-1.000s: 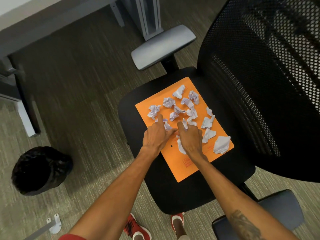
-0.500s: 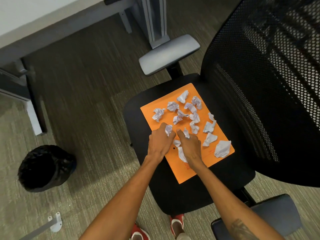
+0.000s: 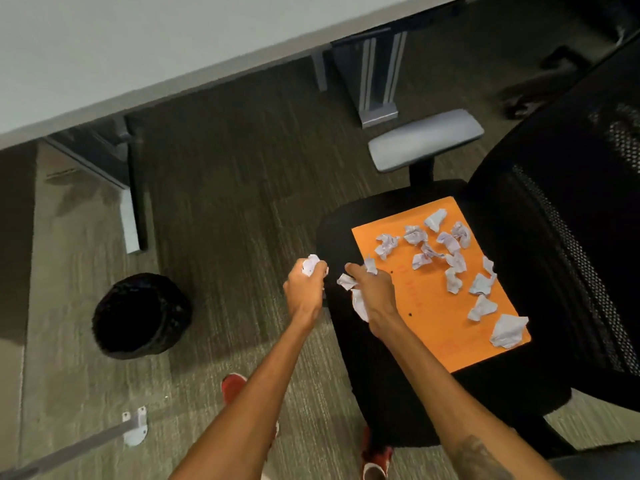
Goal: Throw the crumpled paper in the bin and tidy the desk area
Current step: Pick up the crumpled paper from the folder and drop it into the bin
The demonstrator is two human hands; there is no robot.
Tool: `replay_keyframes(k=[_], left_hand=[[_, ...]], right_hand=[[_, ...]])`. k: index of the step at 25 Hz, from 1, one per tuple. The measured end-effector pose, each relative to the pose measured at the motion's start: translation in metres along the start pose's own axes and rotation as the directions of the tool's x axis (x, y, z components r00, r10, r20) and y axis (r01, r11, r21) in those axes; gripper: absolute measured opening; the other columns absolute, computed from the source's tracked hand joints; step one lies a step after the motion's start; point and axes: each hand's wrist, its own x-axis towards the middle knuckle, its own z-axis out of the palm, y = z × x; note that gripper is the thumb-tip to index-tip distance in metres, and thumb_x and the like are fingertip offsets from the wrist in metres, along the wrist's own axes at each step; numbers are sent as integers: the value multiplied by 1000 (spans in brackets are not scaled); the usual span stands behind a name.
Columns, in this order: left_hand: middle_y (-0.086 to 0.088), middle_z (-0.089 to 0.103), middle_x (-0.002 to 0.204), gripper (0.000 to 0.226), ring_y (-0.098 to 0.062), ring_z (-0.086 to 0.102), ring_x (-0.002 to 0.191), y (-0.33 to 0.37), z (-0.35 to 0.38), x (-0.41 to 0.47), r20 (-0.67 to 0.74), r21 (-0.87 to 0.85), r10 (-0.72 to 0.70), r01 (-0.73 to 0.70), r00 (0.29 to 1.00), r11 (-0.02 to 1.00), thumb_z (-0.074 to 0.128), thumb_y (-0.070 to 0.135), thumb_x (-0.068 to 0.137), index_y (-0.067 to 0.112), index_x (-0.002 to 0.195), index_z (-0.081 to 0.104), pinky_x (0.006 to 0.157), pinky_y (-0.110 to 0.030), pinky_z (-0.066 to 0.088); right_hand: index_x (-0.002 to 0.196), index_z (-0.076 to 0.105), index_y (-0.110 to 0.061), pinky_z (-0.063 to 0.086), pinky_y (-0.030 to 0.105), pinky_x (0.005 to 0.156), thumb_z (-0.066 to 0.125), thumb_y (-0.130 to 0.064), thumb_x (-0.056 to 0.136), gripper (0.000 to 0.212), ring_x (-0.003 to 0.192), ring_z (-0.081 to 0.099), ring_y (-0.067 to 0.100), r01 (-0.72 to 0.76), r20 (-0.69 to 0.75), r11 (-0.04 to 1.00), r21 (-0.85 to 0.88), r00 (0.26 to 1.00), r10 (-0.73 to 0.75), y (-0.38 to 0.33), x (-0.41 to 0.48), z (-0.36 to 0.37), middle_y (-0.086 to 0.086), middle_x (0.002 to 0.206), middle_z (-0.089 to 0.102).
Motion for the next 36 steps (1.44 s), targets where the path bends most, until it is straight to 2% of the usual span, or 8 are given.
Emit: replay_keyframes(k=[4, 8, 12, 15, 22, 29, 32, 36], left_hand=[[1, 66, 66, 14, -17, 57, 62, -21, -62, 26, -51, -98, -94, 88, 994, 991, 63, 33, 81, 19, 82, 66, 55, -28, 40], [-1, 63, 63, 10, -13, 56, 54, -51, -143, 62, -67, -262, -206, 182, 976, 948, 64, 26, 86, 16, 84, 65, 44, -21, 45], [-1, 62, 67, 8, -10, 56, 53, -82, -225, 105, -46, -421, -335, 286, 941, 861, 63, 22, 90, 14, 91, 65, 44, -22, 46], [-4, 64, 74, 11, -12, 58, 58, -107, -282, 134, -68, -478, -400, 322, 914, 817, 63, 23, 90, 12, 94, 65, 45, -22, 47], [-11, 65, 100, 17, -20, 65, 86, -168, -401, 195, -49, -709, -518, 336, 854, 620, 64, 14, 93, 5, 108, 62, 69, -34, 61], [-8, 65, 98, 7, -20, 64, 78, -229, -471, 246, -53, -814, -655, 347, 754, 466, 60, 12, 97, 7, 102, 59, 64, -30, 61], [-9, 66, 96, 5, -20, 66, 83, -252, -487, 263, -44, -830, -694, 361, 718, 426, 57, 13, 98, 8, 98, 59, 65, -30, 58], [-11, 64, 85, 14, -21, 64, 72, -264, -493, 283, -27, -847, -751, 384, 660, 368, 55, 11, 99, 10, 85, 58, 59, -32, 58]], right_hand=[[82, 57, -21, 48, 43, 76, 63, -7, 86, 17, 61, 48, 14, -27, 57, 999, -22, 998, 28, 28, 2, 61, -5, 61, 50], [72, 50, -24, 39, 38, 73, 60, 1, 82, 29, 64, 44, 16, -43, 74, 999, -24, 996, 45, 55, -11, 155, -5, 62, 47], [62, 62, -23, 52, 43, 76, 66, -11, 79, 22, 64, 57, 15, -33, 112, 959, -283, 991, 67, 87, -17, 243, -7, 67, 61], [53, 54, -24, 51, 49, 74, 65, -16, 67, 19, 59, 51, 13, -4, 160, 938, -346, 985, 63, 119, -14, 305, -12, 54, 52], [86, 72, -9, 43, 10, 54, 61, -13, 89, 12, 55, 60, -3, 18, 187, 864, -503, 978, 88, 184, -20, 442, -8, 66, 65], [96, 70, -4, 57, 39, 86, 65, -33, 90, 30, 87, 69, 20, -164, 63, 812, -560, 969, 240, 271, -2, 536, 3, 94, 74], [97, 66, -7, 53, 38, 90, 64, -28, 94, 21, 93, 65, 26, -201, -1, 782, -590, 969, 248, 297, 4, 560, 8, 99, 69], [115, 68, -2, 51, 38, 87, 64, -31, 93, 37, 103, 65, 35, -236, -67, 742, -628, 966, 251, 325, 8, 578, 20, 111, 69]])
